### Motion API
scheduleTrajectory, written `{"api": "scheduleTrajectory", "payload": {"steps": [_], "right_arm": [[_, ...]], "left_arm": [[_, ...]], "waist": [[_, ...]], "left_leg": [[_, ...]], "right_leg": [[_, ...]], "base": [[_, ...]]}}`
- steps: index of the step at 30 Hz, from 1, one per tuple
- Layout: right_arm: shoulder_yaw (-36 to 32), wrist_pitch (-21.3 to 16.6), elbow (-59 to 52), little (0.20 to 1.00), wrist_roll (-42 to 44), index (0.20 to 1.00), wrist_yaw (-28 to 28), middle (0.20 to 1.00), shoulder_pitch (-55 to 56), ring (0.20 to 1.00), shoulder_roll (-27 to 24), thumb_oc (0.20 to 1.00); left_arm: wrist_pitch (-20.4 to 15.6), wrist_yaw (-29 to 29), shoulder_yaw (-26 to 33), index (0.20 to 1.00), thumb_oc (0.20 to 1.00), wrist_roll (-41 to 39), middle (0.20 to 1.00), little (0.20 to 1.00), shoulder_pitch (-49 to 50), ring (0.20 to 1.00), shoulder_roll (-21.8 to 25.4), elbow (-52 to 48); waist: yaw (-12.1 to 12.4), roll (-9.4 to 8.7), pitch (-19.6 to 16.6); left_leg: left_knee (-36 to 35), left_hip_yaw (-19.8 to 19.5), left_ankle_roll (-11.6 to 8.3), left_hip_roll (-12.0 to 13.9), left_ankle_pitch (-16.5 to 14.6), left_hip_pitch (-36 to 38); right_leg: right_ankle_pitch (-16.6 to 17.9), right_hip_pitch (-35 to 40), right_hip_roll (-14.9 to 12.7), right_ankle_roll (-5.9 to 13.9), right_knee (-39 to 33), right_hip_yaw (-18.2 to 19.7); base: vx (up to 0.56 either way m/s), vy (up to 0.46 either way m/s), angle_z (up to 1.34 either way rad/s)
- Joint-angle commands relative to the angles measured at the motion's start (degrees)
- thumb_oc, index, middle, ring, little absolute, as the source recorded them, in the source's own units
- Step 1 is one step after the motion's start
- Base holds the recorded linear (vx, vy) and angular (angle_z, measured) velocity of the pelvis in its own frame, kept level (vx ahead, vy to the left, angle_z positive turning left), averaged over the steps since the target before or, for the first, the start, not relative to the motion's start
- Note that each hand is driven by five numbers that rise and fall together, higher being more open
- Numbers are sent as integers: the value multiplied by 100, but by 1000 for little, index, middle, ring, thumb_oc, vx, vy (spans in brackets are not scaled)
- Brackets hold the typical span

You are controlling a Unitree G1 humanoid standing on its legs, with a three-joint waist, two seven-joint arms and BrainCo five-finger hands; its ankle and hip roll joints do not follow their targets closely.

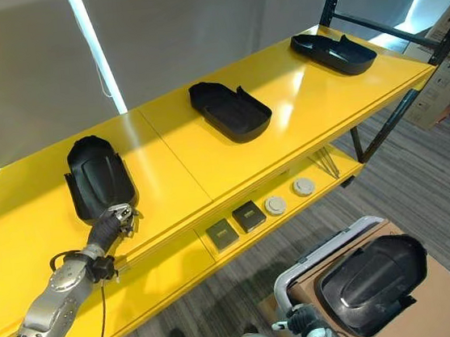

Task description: Move parts from the plastic box to the shelf.

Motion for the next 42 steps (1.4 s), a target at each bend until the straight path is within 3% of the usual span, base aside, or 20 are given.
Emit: {"api": "scheduleTrajectory", "payload": {"steps": [1, 6, 18, 21, 26, 27, 28, 29, 36, 42], "right_arm": [[281, -30, 117, 1000, 42, 1000, 13, 1000, -275, 1000, -47, 1000], [323, -11, 118, 1000, -6, 1000, 23, 1000, -276, 1000, -10, 1000], [324, -64, 196, 1000, -45, 1000, 34, 1000, -279, 1000, 14, 1000], [308, -84, 220, 1000, -41, 1000, 22, 1000, -299, 1000, 20, 1000], [259, -72, 244, 1000, -88, 1000, 27, 1000, -330, 1000, 28, 1000], [253, -93, 278, 1000, -95, 1000, 13, 1000, -335, 1000, 31, 1000], [238, -121, 312, 1000, -94, 1000, 2, 1000, -337, 1000, 34, 1000], [220, -150, 352, 1000, -79, 1000, -19, 1000, -339, 1000, 40, 1000], [126, -274, 521, 1000, -24, 1000, -141, 1000, -375, 1000, 130, 1000], [-18, -437, 322, 1000, 542, 1000, -549, 1000, -413, 1000, 232, 1000]], "left_arm": [[-470, 249, -50, 200, 200, 116, 200, 200, -667, 200, -100, 66], [-410, 495, -61, 200, 200, 211, 200, 200, -801, 200, -149, 120], [-517, 326, -62, 200, 200, 244, 200, 200, -926, 200, -151, 114], [-542, 170, -54, 200, 200, 187, 200, 200, -904, 200, -117, -7], [-678, -612, 21, 200, 200, -167, 200, 200, -797, 200, 2, -674], [-693, -748, 42, 225, 225, -288, 225, 225, -780, 225, 19, -853], [-731, -838, 66, 583, 583, -372, 583, 583, -757, 583, 33, -1018], [-716, -929, 120, 1000, 1000, -490, 1000, 1000, -738, 1000, 56, -1258], [-1032, -1058, 492, 1000, 1000, -1169, 1000, 1000, -618, 1000, 103, -2079], [-1228, -1099, 867, 1000, 1000, -1453, 1000, 1000, -516, 1000, 52, -2393]], "waist": [[-7, -43, 196], [-33, -70, 190], [-42, -86, 177], [-21, -81, 178], [44, -45, 192], [60, -34, 192], [77, -26, 191], [103, -14, 181], [225, 6, 113], [319, -5, 58]], "left_leg": [[149, 204, -318, 623, -402, 348], [161, 225, -325, 635, -402, 356], [178, 239, -321, 649, -405, 357], [183, 227, -320, 647, -408, 346], [206, 191, -313, 636, -412, 327], [207, 179, -314, 634, -410, 323], [199, 169, -313, 630, -406, 326], [187, 153, -314, 619, -402, 330], [146, 49, -313, 576, -385, 342], [141, -34, -307, 559, -379, 367]], "right_leg": [[-115, -52, -157, 109, 83, -221], [-110, -42, -150, 111, 81, -211], [-119, -38, -146, 104, 87, -207], [-124, -36, -149, 101, 86, -216], [-131, -31, -165, 96, 107, -254], [-132, -24, -168, 95, 104, -263], [-128, -13, -171, 95, 96, -277], [-121, 4, -171, 100, 78, -288], [-120, 45, -175, 104, 72, -329], [-134, 88, -177, 90, 98, -354]], "base": [[0, 0, 0], [0, 0, 0], [2, -2, -1], [0, 0, 0], [0, 0, 0], [0, 0, 0], [0, 0, 0], [0, 0, 0], [-21, 4, 5], [-7, -3, 2]]}}
